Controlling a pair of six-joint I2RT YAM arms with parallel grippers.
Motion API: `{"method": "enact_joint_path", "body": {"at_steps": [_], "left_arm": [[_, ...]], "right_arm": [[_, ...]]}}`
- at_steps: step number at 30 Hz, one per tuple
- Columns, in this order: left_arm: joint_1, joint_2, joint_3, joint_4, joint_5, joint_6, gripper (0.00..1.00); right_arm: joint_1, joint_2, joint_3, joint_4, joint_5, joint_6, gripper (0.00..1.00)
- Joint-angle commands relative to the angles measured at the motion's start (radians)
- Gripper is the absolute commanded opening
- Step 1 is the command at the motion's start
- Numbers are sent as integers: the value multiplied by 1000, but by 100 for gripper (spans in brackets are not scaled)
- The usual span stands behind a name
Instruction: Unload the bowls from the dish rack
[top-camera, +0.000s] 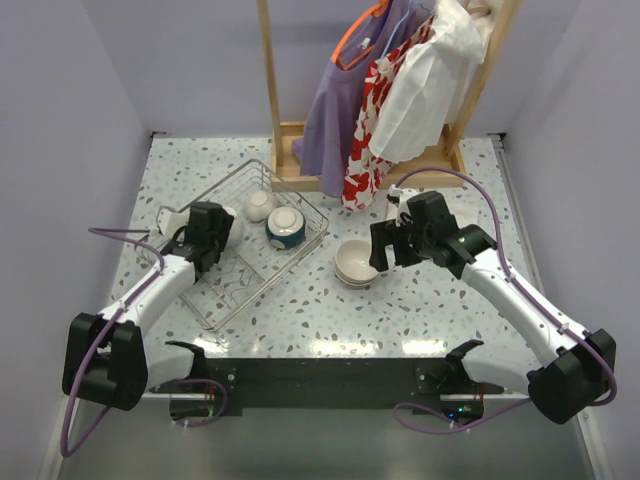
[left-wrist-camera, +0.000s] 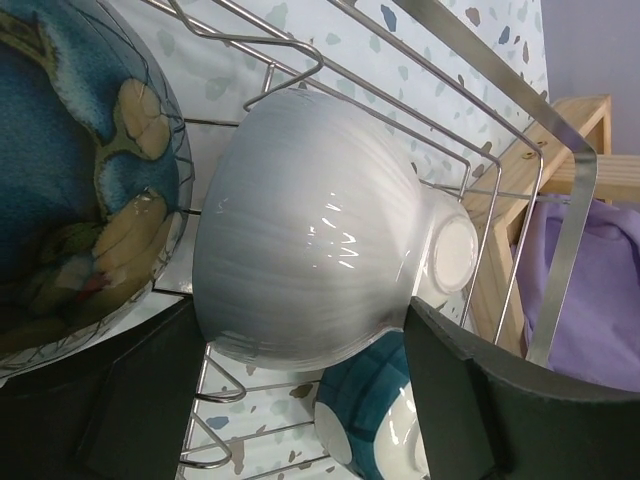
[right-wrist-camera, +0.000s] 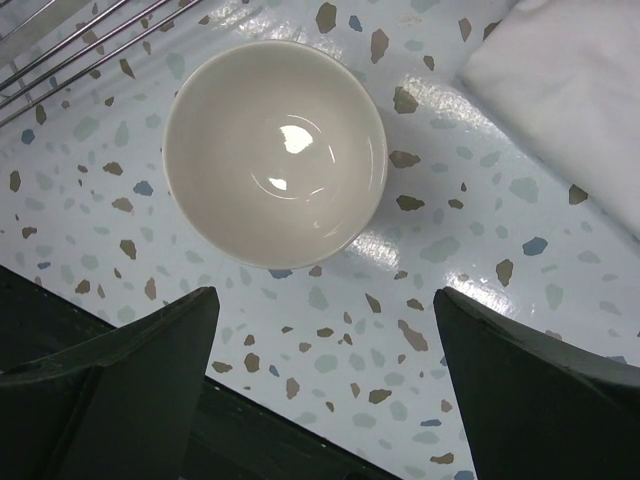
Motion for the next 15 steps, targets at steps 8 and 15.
{"method": "enact_joint_path", "body": {"at_steps": [8,15], "left_arm": [[-4,-14,150,-21,27,84,39],[-7,-22,212,-70,52,189,20]], "right_arm": [[-2,-25,16,9,9,-22,94],[-2,-25,28,1,4,-17,94]]}}
